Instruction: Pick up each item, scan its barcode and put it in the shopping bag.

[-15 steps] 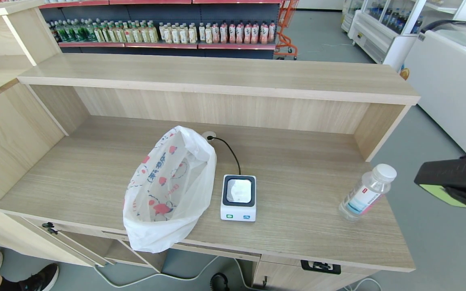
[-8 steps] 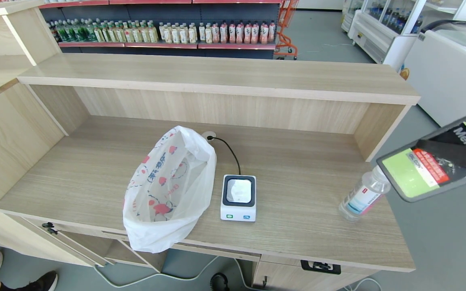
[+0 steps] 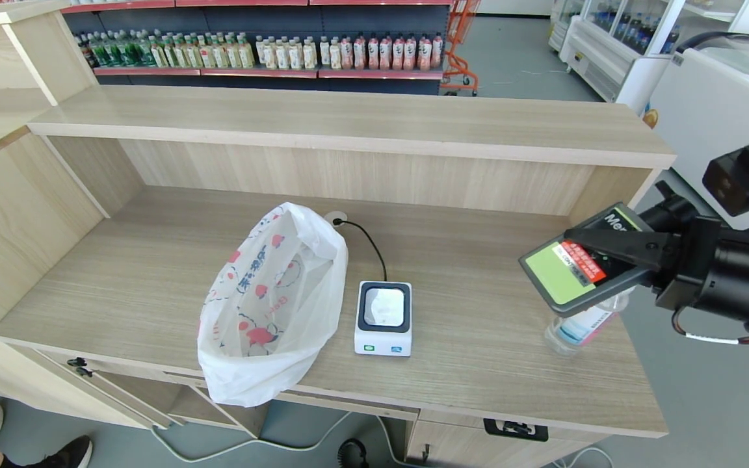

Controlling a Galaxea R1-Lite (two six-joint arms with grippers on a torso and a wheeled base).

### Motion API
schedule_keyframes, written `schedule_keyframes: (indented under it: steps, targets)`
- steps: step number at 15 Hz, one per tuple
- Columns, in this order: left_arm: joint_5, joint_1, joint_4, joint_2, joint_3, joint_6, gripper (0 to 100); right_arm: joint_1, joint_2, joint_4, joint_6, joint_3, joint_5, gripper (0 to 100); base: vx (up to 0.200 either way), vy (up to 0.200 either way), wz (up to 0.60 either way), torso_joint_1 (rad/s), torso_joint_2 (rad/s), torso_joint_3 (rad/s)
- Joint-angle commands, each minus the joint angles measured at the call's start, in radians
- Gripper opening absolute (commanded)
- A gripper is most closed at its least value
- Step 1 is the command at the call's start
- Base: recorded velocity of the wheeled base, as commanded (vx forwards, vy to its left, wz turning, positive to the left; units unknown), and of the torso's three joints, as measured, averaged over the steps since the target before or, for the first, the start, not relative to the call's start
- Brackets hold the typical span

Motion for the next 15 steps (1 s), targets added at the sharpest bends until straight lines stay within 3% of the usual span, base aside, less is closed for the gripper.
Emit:
schedule_keyframes:
  steps: [1, 6, 15]
  targets:
    - [0.0, 0.0, 0.0, 0.0, 0.0, 0.0, 100, 0.001, 0.078, -0.012, 0.001, -0.002, 0.001, 0, 0.0, 0.0, 0.0, 0.0, 0.0, 0.0]
    - [0.0, 0.0, 0.0, 0.0, 0.0, 0.003, 100, 0.006, 0.173, -0.015, 0.004, -0.028, 0.003, 0, 0.0, 0.0, 0.0, 0.0, 0.0, 0.0]
    - [0.0, 0.0, 0.0, 0.0, 0.0, 0.003, 100, 0.113, 0.337, -0.043, -0.003, -0.126, -0.002, 0, 0.0, 0.0, 0.0, 0.0, 0.0, 0.0]
